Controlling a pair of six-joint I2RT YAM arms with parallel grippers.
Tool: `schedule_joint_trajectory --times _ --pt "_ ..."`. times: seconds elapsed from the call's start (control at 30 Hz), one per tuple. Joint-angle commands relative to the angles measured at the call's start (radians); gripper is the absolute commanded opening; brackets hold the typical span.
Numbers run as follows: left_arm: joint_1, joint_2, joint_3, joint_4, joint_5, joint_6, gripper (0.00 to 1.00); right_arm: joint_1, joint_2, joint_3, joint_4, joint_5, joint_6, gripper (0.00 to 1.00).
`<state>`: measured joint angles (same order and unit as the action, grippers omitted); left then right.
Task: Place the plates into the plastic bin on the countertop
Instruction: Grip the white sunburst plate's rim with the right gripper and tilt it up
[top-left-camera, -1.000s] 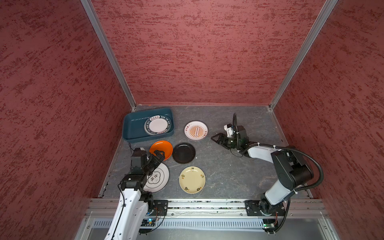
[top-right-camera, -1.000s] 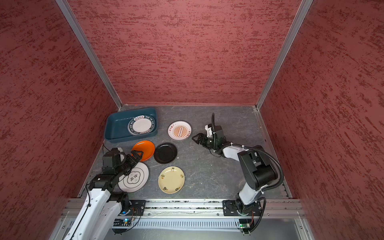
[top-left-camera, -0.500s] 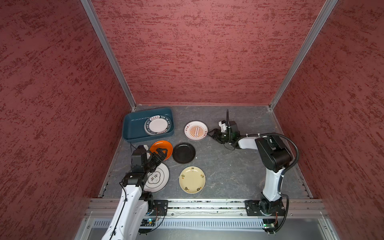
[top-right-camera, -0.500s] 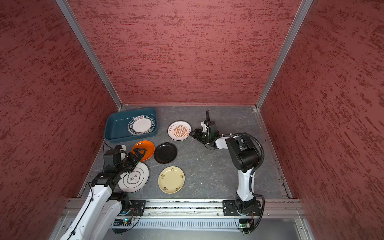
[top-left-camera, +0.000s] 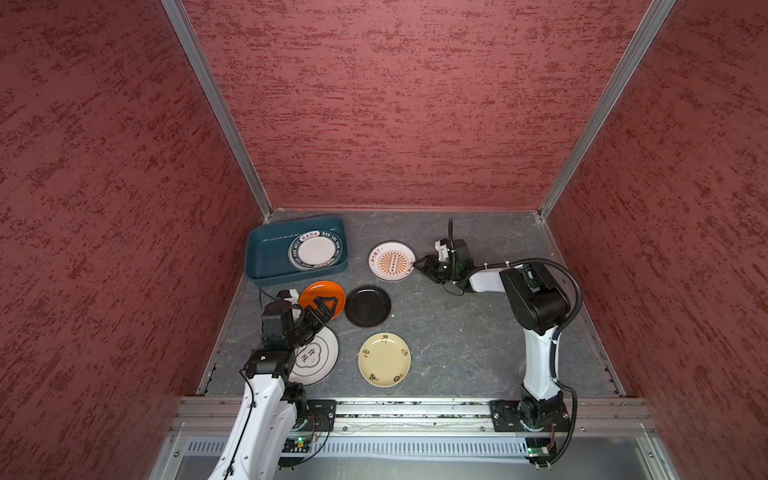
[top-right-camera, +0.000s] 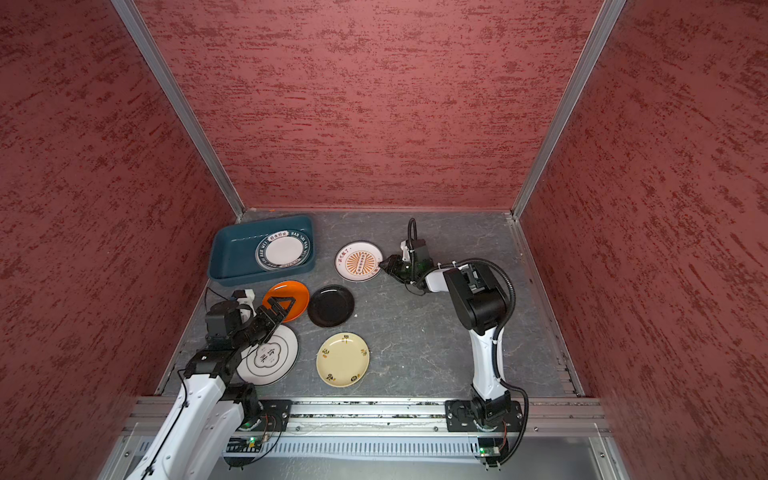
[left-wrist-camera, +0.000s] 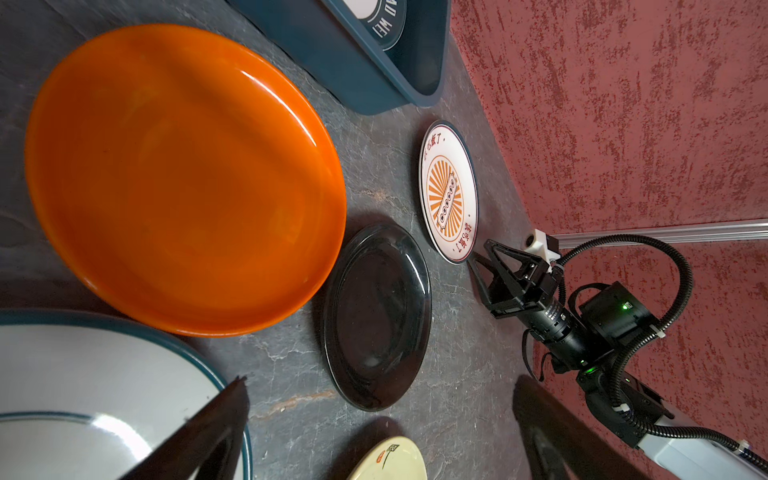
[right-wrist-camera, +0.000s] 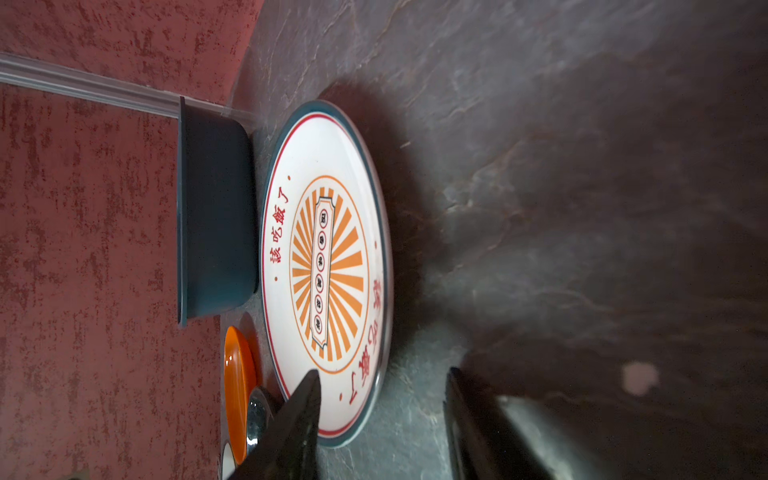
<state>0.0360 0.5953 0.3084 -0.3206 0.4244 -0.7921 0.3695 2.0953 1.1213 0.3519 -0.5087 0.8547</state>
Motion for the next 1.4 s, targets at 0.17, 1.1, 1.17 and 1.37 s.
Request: schedule_joint_trajectory --times 0.17,1.1,1.17,1.37 --pt "-0.03 -0.008 0.008 -0.024 -0.047 0.019 0.99 0.003 0.065 0.045 0.015 0.031 0.029 0.42" --pt "-0.04 0.044 0.066 -0.055 -0.073 0.035 0.99 -0.014 0.12 0.084 0.057 0.003 0.082 0.09" --pt "-0.041 0.046 0.067 -0.052 -0.072 0.034 0.99 -0.017 0.11 0.078 0.067 -0.002 0.093 0.06" --pt "-0.042 0.049 0.068 -0.032 -0.054 0.016 0.99 -0.033 0.037 -0.005 0.152 -0.03 0.153 0.0"
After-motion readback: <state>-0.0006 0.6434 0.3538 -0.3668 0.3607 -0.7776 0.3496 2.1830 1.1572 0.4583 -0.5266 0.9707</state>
